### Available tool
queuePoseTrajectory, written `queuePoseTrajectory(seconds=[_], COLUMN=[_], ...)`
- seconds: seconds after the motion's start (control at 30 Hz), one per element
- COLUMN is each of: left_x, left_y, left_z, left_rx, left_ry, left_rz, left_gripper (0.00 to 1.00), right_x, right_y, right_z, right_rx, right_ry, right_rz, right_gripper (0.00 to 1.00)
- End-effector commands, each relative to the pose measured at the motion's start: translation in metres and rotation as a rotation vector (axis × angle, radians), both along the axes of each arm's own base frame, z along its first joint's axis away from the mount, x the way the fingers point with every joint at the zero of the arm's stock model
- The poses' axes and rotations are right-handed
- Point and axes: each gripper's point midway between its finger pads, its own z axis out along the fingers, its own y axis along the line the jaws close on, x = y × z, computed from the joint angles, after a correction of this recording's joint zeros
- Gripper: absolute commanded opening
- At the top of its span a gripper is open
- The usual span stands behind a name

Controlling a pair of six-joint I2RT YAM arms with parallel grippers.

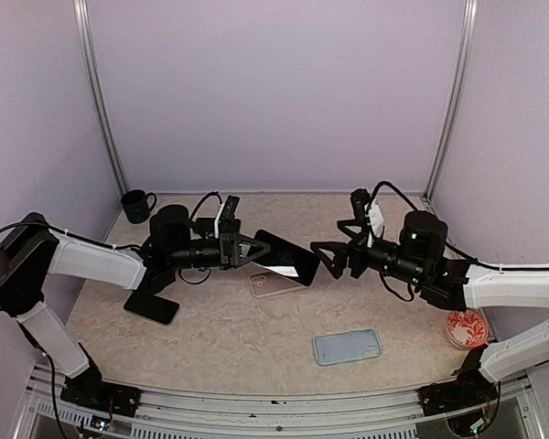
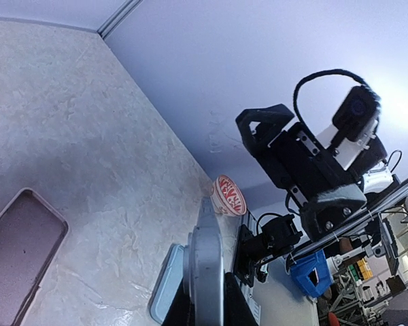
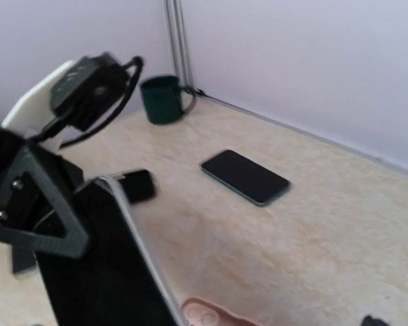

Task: Put the phone into the phone case
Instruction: Pass from the left arm to the right

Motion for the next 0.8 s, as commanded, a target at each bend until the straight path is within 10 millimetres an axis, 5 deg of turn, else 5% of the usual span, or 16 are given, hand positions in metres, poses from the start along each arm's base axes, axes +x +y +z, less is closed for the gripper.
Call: queuePoseTrajectory(seconds=[0.0,0.5,0.77], left_x=[-0.008,-0.018,-0.017], left_y=[0.009,0.026,0.018], left_z=[0.058,0.086,0.080], left_rx=[-0.138,-0.320,-0.341], left_ry=[-0.185,-0.243,-0.241], left_rz=[0.033,0.076,0.062], left_gripper=[0.00,0.00,0.00], right_x=[-0.009,-0.024,-0.026], right_y=[-0.007,0.015,0.024], right_z=[0.009,0.011,0.009], right_rx=[0.164,0.351,0.413], right_ry=[0.124,0.382,0.461], right_rz=[0.130,0.489,0.572], right_gripper=[1.00,0.99,0.97])
